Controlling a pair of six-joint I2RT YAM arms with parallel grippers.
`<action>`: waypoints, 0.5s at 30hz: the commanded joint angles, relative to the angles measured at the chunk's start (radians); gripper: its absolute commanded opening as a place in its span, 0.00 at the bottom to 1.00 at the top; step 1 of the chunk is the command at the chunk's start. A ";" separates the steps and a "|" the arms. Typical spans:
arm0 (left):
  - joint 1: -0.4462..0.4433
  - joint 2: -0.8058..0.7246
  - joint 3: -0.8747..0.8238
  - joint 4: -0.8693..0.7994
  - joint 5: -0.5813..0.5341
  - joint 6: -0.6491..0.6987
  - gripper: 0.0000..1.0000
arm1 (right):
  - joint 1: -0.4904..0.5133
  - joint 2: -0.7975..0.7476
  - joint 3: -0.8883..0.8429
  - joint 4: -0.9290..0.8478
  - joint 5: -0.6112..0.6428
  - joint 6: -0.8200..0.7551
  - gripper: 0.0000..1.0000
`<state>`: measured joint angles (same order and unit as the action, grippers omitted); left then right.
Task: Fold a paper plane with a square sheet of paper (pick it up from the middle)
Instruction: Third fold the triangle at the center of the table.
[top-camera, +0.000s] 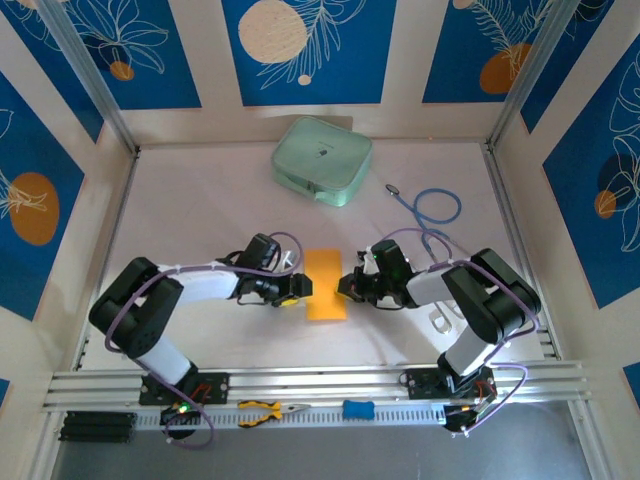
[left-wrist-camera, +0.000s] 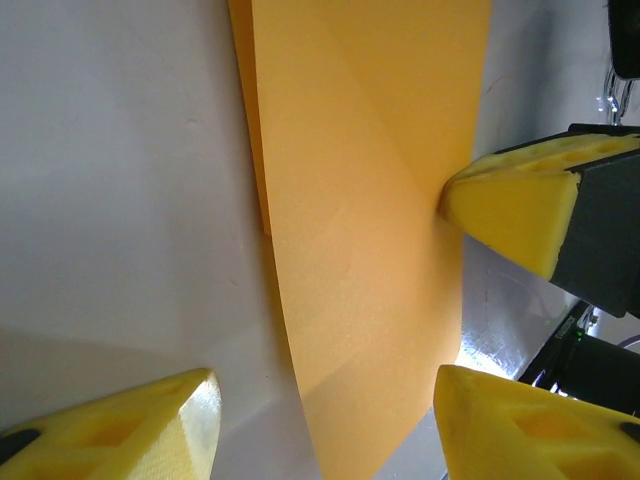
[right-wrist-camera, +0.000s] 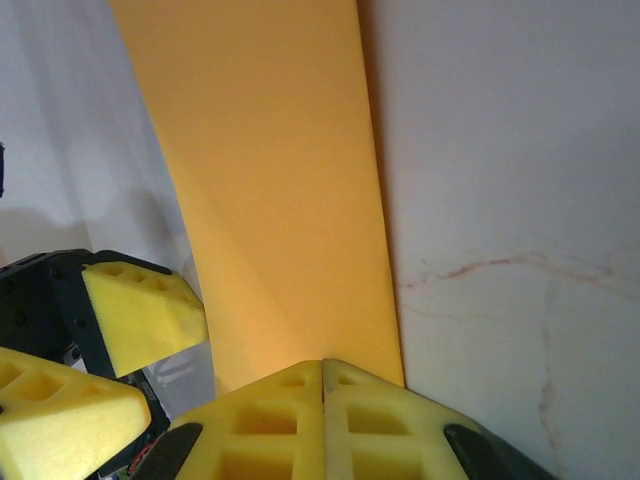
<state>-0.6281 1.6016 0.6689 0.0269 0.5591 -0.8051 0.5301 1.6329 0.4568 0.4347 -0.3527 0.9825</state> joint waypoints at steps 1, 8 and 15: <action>0.000 0.039 0.026 0.047 0.043 0.003 0.54 | 0.004 0.032 -0.027 -0.053 0.014 -0.002 0.06; -0.001 0.069 0.032 0.072 0.052 -0.005 0.43 | 0.004 0.033 -0.020 -0.064 0.015 -0.005 0.06; 0.000 0.101 0.038 0.099 0.059 -0.021 0.37 | 0.004 0.030 -0.018 -0.065 0.014 -0.002 0.06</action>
<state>-0.6228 1.6688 0.6876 0.0807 0.5968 -0.8181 0.5301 1.6329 0.4568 0.4347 -0.3527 0.9821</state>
